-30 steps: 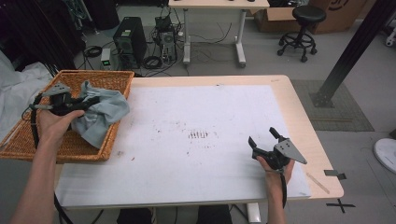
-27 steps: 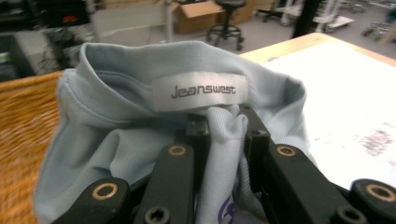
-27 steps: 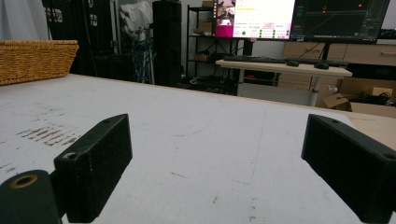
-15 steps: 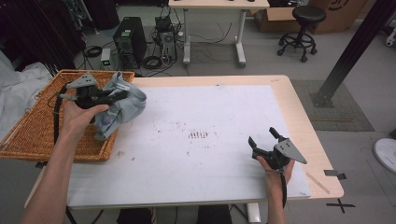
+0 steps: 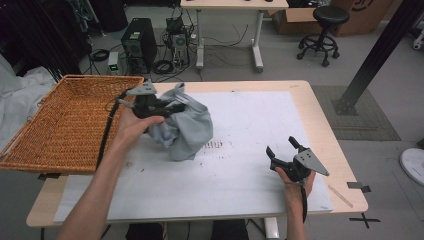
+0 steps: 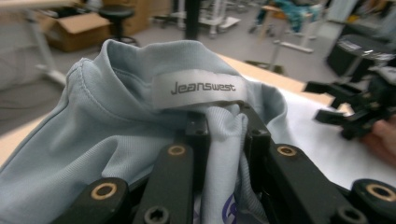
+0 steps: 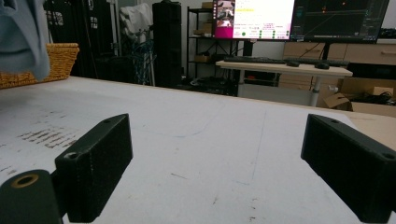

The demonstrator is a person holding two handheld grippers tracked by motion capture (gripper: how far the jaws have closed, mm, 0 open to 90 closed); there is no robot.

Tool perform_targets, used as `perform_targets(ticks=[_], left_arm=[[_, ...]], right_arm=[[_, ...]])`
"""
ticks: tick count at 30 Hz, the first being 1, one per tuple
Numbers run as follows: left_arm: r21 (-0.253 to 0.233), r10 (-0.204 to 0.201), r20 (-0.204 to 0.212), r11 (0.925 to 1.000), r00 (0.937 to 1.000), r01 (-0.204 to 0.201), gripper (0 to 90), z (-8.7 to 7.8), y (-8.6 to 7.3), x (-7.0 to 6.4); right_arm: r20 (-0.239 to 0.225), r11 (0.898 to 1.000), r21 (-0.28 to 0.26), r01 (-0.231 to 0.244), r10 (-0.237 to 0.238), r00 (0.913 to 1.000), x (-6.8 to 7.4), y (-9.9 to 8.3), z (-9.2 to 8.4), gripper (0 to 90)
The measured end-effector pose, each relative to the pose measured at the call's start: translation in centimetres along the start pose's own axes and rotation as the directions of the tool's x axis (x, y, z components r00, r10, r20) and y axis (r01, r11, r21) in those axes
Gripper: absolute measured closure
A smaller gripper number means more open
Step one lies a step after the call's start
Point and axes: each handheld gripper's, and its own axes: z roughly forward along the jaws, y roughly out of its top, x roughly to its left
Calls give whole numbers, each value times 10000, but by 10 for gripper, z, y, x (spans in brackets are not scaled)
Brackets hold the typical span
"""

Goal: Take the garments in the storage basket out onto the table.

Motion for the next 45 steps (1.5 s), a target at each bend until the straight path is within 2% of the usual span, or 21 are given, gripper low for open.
perform_targets(ticks=[1, 3, 4, 8, 9, 10, 11, 12, 14, 21, 26, 27, 30, 31, 33, 34, 38, 40, 41, 43, 45], left_arm=[[63, -189, 415, 9998, 9990, 187, 777, 19, -2, -8], [6, -489, 965, 9988, 9941, 490, 777, 36, -4, -16], [6, -489, 965, 9988, 9941, 490, 776, 36, -4, -16], [248, -598, 1261, 9981, 9902, 572, 774, 71, -10, -28], [350, -834, 1262, 9962, 9885, 796, 773, 89, -17, -28], [350, -834, 1262, 9962, 9885, 796, 772, 89, -17, -28], [400, -998, 1194, 9946, 9878, 957, 771, 107, -27, -27], [400, -998, 1194, 9946, 9878, 957, 769, 107, -27, -27], [589, -857, 1092, 9951, 9903, 797, 765, 128, -42, -28], [1185, -562, 770, 9918, 9954, 468, 752, 155, -68, -28], [1154, -506, 652, 9924, 9966, 428, 692, 159, -76, -26], [1104, -308, 420, 9935, 9986, 260, 644, 161, -78, -27], [1118, -279, 352, 9934, 9990, 238, 476, 163, -79, -29], [1169, -387, 260, 9925, 9989, 354, 476, 163, -78, -29], [1211, -863, 218, 9892, 9960, 831, 347, 164, -77, -30], [1211, -863, 218, 9892, 9960, 831, 289, 164, -77, -30], [1272, -681, 68, 9896, 9977, 666, 210, 163, -74, -33], [1209, -962, 94, 9882, 9953, 944, 139, 160, -71, -34], [1142, -1215, 309, 9865, 9921, 1172, 132, 154, -66, -34], [1150, -1254, 303, 9859, 9916, 1212, 115, 150, -63, -34], [718, -1264, 210, 9896, 9918, 1247, 76, 130, -54, -31]], right_arm=[[-2, 10000, 7, -10, 10, 10000, 0, 0, 0, 86], [0, 10000, -12, -24, 24, 10000, 0, 0, 0, 86], [0, 10000, -12, -24, 24, 10000, 0, 0, 0, 86], [-3, 10000, -1, -43, 43, 10000, 0, 0, 0, 86], [-3, 10000, 1, -59, 59, 10000, 0, 0, 0, 86], [-3, 10000, 1, -59, 59, 10000, 0, 0, 0, 86], [8, 10000, -2, -73, 73, 10000, 0, 0, 0, 86], [8, 10000, -2, -73, 73, 10000, 0, 0, 0, 86], [17, 10000, 13, -74, 74, 10000, 0, 0, 0, 86], [21, 10000, 70, -55, 55, 10000, 0, 0, 0, 86], [59, 9999, 92, -54, 54, 10000, 0, 0, 1, 83], [71, 9999, 94, -53, 52, 10000, 0, 0, 1, 83], [87, 9999, 115, -59, 58, 9999, 0, 0, 1, 79], [91, 9999, 120, -55, 54, 9999, 0, 0, 1, 79], [100, 9999, 99, -61, 60, 9999, 0, 0, 1, 78], [100, 9999, 99, -61, 60, 9999, 0, 0, 1, 78], [110, 9999, 107, -73, 72, 9999, 0, 0, 1, 76], [97, 9999, 103, -74, 73, 9999, 0, 0, 1, 75], [92, 9999, 100, -68, 68, 9999, 0, 0, 1, 72], [90, 9999, 99, -69, 68, 9999, 0, 0, 1, 68], [78, 9999, 147, -63, 62, 10000, 0, 0, 1, 67]])
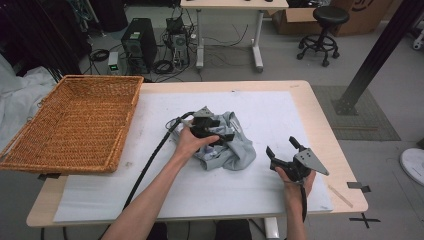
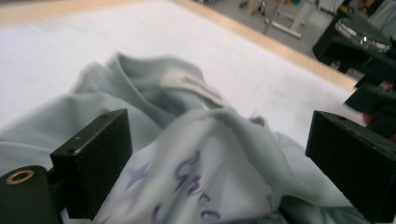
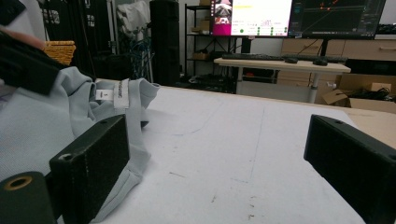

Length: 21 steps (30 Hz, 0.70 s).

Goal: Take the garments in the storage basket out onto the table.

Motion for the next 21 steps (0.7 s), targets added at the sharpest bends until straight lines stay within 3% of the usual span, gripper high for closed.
perform_targets(ticks=[1, 2, 3, 5, 6, 7, 8, 10, 11, 12, 15, 21], left_arm=[[0, 0, 0, 10000, 10000, 0, 75, 0, 0, 0], [-305, -58, -81, 9995, 9999, 56, 70, -18, 5, 2], [-305, -58, -81, 9995, 9999, 56, 70, -18, 5, 2], [-558, 75, -286, 9984, 9996, -91, 72, -38, 9, 3], [-808, 33, -401, 9967, 9992, -65, 77, -57, 11, 3], [-808, 33, -401, 9967, 9992, -65, 76, -57, 11, 3], [-1033, 83, -642, 9945, 9979, -150, 76, -75, 11, 3], [-1145, 272, -760, 9928, 9967, -359, 85, -90, 10, 3], [-1145, 272, -760, 9928, 9967, -359, 92, -90, 10, 3], [-1008, 493, -836, 9932, 9953, -576, 108, -103, 8, 4], [-639, 690, -1030, 9951, 9923, -758, 108, -120, 7, 6], [-570, 524, -1212, 9966, 9912, -596, 98, -143, 2, 10]], right_arm=[[0, 10000, 0, 0, 0, 10000, 0, 0, 0, 67], [0, 10000, 52, 45, -45, 10000, 0, 0, 0, 67], [0, 10000, 52, 45, -45, 10000, 0, 0, 0, 67], [54, 10000, 66, 35, -35, 10000, 0, 0, 1, 66], [69, 10000, 90, 33, -33, 10000, 0, 0, 1, 66], [95, 9999, 118, 48, -49, 9999, 1, 0, 1, 64], [124, 9999, 124, 75, -77, 9999, 1, 1, 1, 63], [135, 9998, 181, 64, -67, 9999, 1, 1, 1, 63], [135, 9998, 181, 64, -67, 9999, 1, 1, 1, 63], [136, 9996, 240, 119, -122, 9998, 1, 1, 2, 63], [55, 9988, 454, 168, -171, 9998, 1, 2, 3, 64], [119, 9992, 361, 144, -148, 9998, 1, 1, 3, 60]])
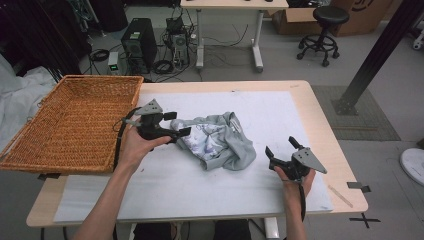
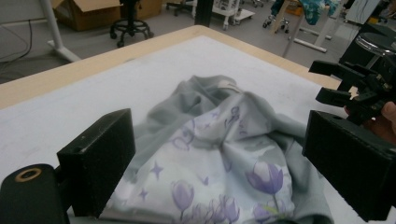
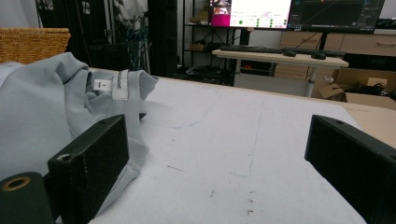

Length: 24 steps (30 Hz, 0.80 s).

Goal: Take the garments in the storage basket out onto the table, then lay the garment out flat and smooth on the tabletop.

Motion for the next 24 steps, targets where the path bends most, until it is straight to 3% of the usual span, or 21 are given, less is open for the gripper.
perform_targets(ticks=[4, 12, 14, 15, 16, 17, 20, 24], left_arm=[[-229, -434, -392, 9988, 9983, 426, 96, -14, -3, 6], [-507, -569, -486, 9972, 9972, 544, 86, -22, -5, 5], [-527, -658, -498, 9966, 9966, 631, 87, -21, -5, 5], [-448, -663, -489, 9969, 9966, 641, 88, -19, -5, 4], [-448, -663, -489, 9969, 9966, 641, 88, -19, -5, 4], [-453, -642, -476, 9970, 9968, 621, 89, -19, -5, 3], [-480, -675, -455, 9967, 9967, 653, 95, -16, -5, 3], [-519, -601, -417, 9970, 9973, 579, 104, -14, -6, 6]], right_arm=[[-25, 10000, 65, 52, -52, 10000, 0, 0, 0, 60], [-43, 10000, -8, 40, -40, 10000, 0, 0, 0, 76], [-57, 9999, -53, 94, -94, 9999, 0, 0, 0, 117], [-227, 10000, -50, 71, -72, 9997, 0, 0, 0, 208], [-227, 10000, -50, 71, -72, 9997, 0, 0, 0, 208], [-509, 9998, 133, 149, -143, 9986, 0, 1, 1, 289], [-873, 9974, 584, 415, -363, 9955, 2, 3, 4, 332], [-1306, 9965, 834, -84, 193, 9913, 13, 4, 7, 368]])
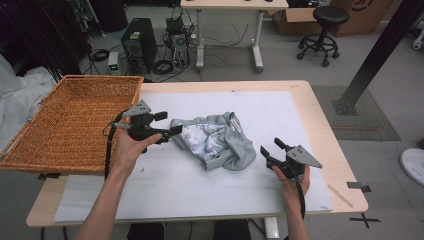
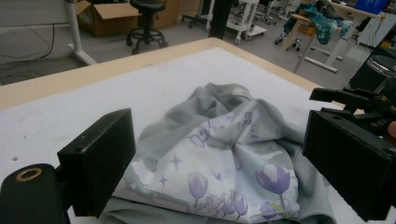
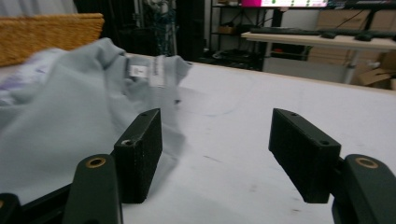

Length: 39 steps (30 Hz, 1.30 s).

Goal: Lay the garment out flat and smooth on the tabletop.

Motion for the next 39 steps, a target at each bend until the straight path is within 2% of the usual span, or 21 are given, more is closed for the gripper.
perform_targets(ticks=[3, 4, 5, 6, 7, 8, 9, 12, 15, 17, 21, 24, 25, 26, 27, 28, 29, 31, 34, 37, 39], left_arm=[[172, 76, -149, 9998, 9999, -74, 124, 3, -2, 4], [172, 76, -149, 9998, 9999, -74, 127, 3, -2, 4], [148, 33, -111, 9999, 9999, -31, 129, 3, -2, 5], [107, -12, -69, 9999, 10000, 13, 129, 4, -2, 6], [-55, -174, 65, 9998, 9998, 175, 135, 6, -1, 7], [-55, -174, 65, 9998, 9998, 175, 136, 6, -1, 7], [-211, -225, 190, 9995, 9996, 229, 136, 7, 1, 8], [-408, -182, 260, 9990, 9995, 193, 137, 8, 2, 8], [-570, -131, 299, 9983, 9995, 148, 157, 8, 3, 7], [-451, -16, 258, 9990, 9997, 27, 158, 8, 2, 7], [-434, 12, 254, 9991, 9997, -1, 158, 11, 1, 7], [-464, -10, 261, 9989, 9997, 22, 163, 12, 0, 8], [-497, -155, 303, 9986, 9994, 170, 163, 14, -1, 9], [-497, -155, 303, 9986, 9994, 170, 165, 14, -1, 9], [-493, -178, 325, 9986, 9993, 194, 165, 15, -1, 9], [-503, -180, 350, 9985, 9992, 197, 169, 16, -1, 8], [-469, -111, 398, 9988, 9991, 130, 171, 16, -1, 7], [-358, 50, 376, 9994, 9993, -36, 174, 15, -2, 7], [-292, 100, 294, 9995, 9995, -91, 175, 14, -2, 8], [-311, -11, 242, 9995, 9997, 18, 187, 14, -3, 11], [-305, -47, 225, 9995, 9997, 54, 192, 16, -4, 11]], right_arm=[[105, 9999, 167, 4, -6, 9999, 22, 2, 3, 382], [105, 9999, 167, 4, -6, 9999, 22, 2, 3, 382], [346, 9985, 432, 321, -336, 9988, 33, 6, 7, 383], [346, 9985, 432, 321, -336, 9988, 33, 6, 7, 383], [588, 9942, 976, 449, -508, 9970, 43, 11, 13, 383], [588, 9942, 976, 449, -508, 9970, 43, 11, 13, 383], [828, 9873, 1493, 535, -664, 9943, 51, 13, 20, 385], [928, 9820, 1830, 477, -655, 9935, 57, 13, 27, 385], [1105, 9529, 2868, 983, -1349, 9847, 68, 10, 39, 381], [990, 9508, 2927, 1011, -1353, 9858, 71, 11, 43, 374], [662, 9318, 3417, 1225, -1539, 9859, 73, 11, 48, 363], [447, 9313, 3411, 1276, -1517, 9874, 72, 11, 48, 394], [175, 9295, 3390, 1453, -1606, 9869, 73, 11, 48, 515], [175, 9295, 3390, 1453, -1606, 9869, 73, 11, 48, 515], [-42, 9258, 3358, 1734, -1827, 9832, 75, 11, 48, 621], [-550, 9104, 3385, 2378, -2332, 9709, 82, 11, 48, 873], [-675, 9083, 3430, 2395, -2304, 9707, 85, 11, 48, 900], [-533, 9218, 3457, 1756, -1675, 9844, 83, 13, 46, 900], [42, 9384, 3275, 1100, -1178, 9930, 68, 19, 39, 900], [643, 9469, 3149, 658, -904, 9938, 43, 29, 32, 900], [1030, 9421, 3296, 614, -1005, 9896, 24, 35, 31, 900]])
